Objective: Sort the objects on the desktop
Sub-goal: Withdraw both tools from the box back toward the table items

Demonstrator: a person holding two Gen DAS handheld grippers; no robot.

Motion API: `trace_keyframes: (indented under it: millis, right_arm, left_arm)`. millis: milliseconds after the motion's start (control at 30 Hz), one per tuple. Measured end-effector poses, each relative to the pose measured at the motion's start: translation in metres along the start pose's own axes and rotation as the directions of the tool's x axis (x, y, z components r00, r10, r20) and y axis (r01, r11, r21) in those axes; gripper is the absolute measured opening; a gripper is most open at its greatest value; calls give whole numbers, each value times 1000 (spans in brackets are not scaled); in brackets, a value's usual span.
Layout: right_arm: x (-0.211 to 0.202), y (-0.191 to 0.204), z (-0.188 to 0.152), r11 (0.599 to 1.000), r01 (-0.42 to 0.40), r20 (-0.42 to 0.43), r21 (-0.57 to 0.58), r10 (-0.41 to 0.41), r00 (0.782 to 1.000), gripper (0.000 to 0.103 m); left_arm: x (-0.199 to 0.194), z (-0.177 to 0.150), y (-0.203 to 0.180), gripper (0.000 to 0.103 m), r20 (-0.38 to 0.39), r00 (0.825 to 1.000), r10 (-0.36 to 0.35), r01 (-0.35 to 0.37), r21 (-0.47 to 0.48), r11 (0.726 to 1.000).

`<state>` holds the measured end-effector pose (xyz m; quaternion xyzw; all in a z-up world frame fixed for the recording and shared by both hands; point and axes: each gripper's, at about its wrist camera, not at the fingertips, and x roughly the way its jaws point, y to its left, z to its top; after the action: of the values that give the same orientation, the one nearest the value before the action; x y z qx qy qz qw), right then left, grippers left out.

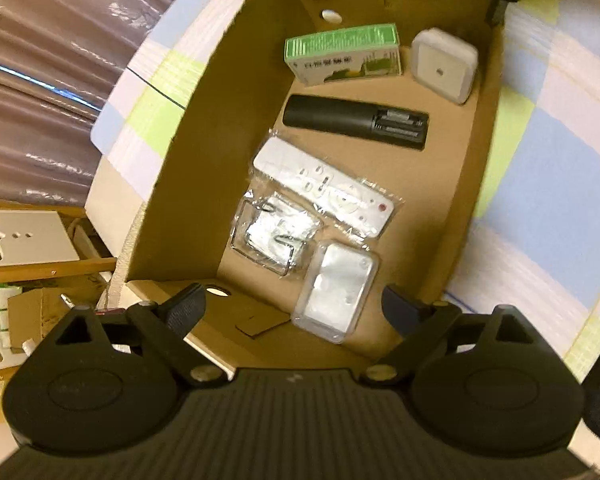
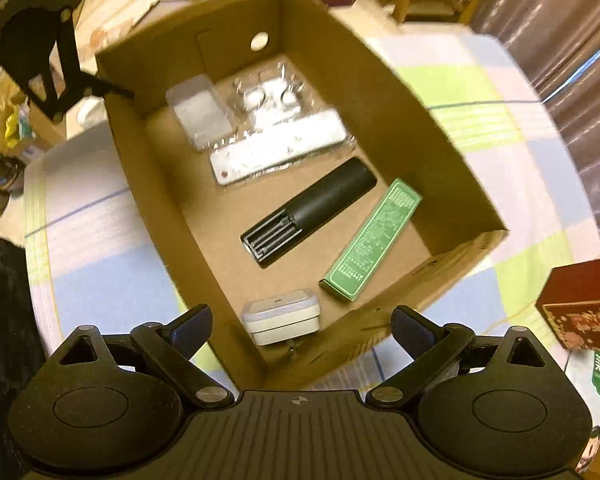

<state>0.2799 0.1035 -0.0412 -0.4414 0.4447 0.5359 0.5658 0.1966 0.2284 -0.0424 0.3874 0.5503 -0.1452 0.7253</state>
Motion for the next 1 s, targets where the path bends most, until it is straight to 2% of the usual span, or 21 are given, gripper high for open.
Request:
trace_keyframes:
  millis: [233,400,533,667,800,1000]
  right_arm:
    - [-47,12,-44,999,19,129,39,-24,991,98]
    - [-86,16,-98,995,47,215,87,-65,974,98]
    - [-114,12,-148,986,62,254,153,-100,962,98]
    - [-128,6,-197,970,96,237,222,-149,960,98]
    - [-129,3,-241,955,112,204,276,-172,964,98]
    - [-115,2,-296,930,98,178,354,-170,969,98]
  left_arm:
    - [-34,12,-27,96,7,999,43,-43,-8,999]
    - [-61,25,-49,96,46,997,69,-68,-9,998]
    - [-82,39,-65,96,99,992,80,-77,-37,996]
    - [-97,56,-82,96,156,984,80,-71,-64,995]
    - [-110,77,-102,96,243,968,60,-42,-81,996]
    - [-120,115,-135,96,381,924,-2,36,-83,996]
